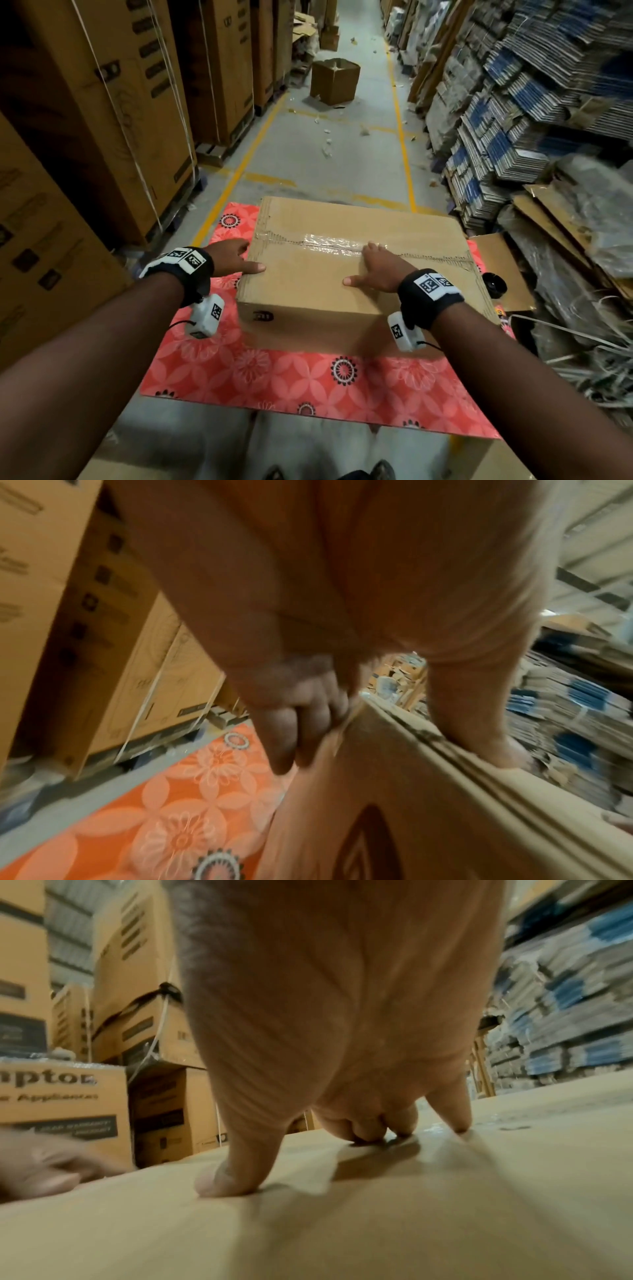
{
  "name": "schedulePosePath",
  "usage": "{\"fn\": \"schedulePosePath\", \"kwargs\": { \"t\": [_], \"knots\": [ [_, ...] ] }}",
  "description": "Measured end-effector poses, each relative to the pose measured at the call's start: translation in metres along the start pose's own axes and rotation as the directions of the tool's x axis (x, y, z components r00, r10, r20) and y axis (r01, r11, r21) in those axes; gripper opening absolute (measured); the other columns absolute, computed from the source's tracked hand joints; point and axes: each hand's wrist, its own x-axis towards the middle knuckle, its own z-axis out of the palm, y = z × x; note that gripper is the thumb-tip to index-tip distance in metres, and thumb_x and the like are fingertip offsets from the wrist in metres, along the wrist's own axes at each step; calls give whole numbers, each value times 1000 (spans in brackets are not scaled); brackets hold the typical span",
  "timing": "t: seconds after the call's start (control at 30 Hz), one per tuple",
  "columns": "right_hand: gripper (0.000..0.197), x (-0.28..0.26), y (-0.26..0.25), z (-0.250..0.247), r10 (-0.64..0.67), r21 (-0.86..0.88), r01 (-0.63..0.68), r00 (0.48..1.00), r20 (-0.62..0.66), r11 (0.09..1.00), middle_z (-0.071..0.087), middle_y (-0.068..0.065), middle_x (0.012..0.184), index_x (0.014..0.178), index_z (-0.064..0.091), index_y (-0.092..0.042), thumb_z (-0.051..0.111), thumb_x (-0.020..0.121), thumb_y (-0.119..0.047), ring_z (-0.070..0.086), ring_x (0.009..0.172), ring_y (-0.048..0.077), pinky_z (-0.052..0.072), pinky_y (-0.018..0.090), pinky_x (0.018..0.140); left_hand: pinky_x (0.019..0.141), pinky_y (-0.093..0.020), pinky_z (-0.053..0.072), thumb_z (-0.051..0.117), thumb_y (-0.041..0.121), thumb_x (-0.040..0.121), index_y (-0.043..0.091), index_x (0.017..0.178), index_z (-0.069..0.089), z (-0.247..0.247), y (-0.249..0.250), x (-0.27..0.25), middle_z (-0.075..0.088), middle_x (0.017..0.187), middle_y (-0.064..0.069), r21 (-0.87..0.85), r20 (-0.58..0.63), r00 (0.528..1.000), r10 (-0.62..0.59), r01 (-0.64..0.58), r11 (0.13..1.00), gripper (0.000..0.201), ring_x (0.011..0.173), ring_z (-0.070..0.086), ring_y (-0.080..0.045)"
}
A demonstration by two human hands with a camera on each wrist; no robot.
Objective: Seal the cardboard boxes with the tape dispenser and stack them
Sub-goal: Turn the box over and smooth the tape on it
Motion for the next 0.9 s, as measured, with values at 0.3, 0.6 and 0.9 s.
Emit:
{"fn": "schedulePosePath", "kwargs": {
  "t": [0.3,0.6,0.9],
  "knots": [
    [99,-20,-1,12,-28,20,28,999,-26,999,-6,1,167,159,0,-14,47,91,-68,-5,154,23,8,57,121,104,-43,45,69,89,35,19,122,62,13,-12,0,68,119,1,-154,172,970,-169,196,968,112,112,63,-21],
    [92,-27,-26,20,-38,-11,37,999,-35,999,-9,8,166,158,2,-9,39,96,-66,-9,152,34,7,64,117,94,-40,53,71,81,47,33,126,56,4,13,17,68,118,8,-103,191,981,-33,54,993,94,107,66,-16],
    [138,-39,-66,40,-209,-172,216,976,59,961,-19,17,163,157,-8,-10,75,66,-71,-13,148,47,4,69,116,115,-32,20,57,48,93,13,155,8,-10,69,57,1,162,-12,703,41,999,4,-31,710,86,147,18,-29]
  ]
}}
